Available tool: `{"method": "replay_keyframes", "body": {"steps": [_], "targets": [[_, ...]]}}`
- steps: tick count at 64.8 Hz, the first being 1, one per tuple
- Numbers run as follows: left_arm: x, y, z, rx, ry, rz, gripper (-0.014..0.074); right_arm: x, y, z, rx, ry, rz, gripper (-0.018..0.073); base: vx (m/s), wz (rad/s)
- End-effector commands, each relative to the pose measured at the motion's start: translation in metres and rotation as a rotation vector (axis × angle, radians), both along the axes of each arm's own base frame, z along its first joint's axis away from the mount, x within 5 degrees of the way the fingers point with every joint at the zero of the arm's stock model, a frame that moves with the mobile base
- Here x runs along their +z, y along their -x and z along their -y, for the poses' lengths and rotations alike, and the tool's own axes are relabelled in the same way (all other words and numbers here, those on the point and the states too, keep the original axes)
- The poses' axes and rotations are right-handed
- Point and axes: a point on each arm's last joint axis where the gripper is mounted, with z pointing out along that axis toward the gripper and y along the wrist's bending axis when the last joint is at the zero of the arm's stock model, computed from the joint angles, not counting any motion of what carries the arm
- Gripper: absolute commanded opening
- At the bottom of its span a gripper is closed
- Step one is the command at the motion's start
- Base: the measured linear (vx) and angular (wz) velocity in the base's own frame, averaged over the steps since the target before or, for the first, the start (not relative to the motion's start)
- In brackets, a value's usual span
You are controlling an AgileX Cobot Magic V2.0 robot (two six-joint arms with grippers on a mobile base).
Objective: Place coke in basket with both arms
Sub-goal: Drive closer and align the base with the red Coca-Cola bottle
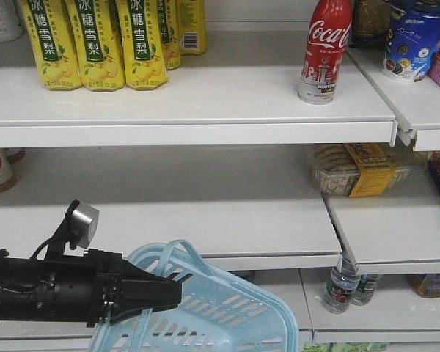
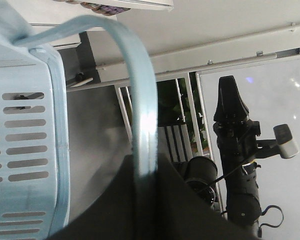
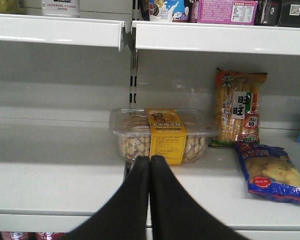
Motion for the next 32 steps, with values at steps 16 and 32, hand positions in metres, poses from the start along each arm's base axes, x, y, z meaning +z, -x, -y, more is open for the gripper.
{"method": "replay_keyframes", "body": {"steps": [16,32], "targets": [[0.0254,-0.0018,0.0035,0.018,0.15,0.045,-0.0006,0.0049,0.0007,0.0002,-0.004,0.009,0.081,-0.001,0.04,-0.01],[0.0254,-0.0018,0.0035,0.018,0.15,0.045,-0.0006,0.0049,0.0007,0.0002,-0.004,0.009,0.081,-0.001,0.03,-0.01]]}}
